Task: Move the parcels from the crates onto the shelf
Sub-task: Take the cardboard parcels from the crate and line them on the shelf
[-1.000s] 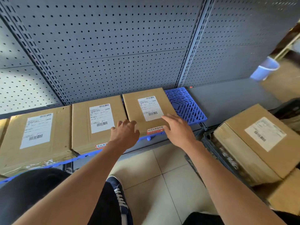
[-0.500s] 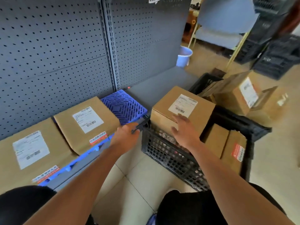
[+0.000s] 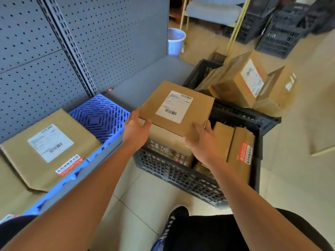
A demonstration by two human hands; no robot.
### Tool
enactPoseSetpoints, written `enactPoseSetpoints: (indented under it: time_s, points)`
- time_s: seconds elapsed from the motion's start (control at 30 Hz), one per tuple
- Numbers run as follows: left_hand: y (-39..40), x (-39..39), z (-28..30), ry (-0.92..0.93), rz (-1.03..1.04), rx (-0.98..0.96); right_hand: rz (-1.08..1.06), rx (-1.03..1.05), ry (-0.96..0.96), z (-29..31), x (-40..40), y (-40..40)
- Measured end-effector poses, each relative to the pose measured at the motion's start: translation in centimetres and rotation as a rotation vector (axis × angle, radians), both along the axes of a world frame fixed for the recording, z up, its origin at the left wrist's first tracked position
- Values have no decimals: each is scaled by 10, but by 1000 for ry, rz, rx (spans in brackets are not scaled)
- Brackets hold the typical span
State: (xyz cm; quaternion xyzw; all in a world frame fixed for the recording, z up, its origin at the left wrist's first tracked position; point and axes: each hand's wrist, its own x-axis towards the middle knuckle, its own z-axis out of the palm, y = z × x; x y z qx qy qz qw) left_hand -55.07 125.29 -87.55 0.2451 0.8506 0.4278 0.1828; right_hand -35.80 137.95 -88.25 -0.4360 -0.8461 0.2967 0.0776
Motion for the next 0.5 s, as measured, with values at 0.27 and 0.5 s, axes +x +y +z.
enactPoseSetpoints:
  time_s: [0.27,0.5]
  points:
    - [19,-11,-17,-151,66,-15,-86,-292,196,-9,0,6]
    - [25,-6,-14,-279,187,80,-242,-324,385,-15,-13,-6]
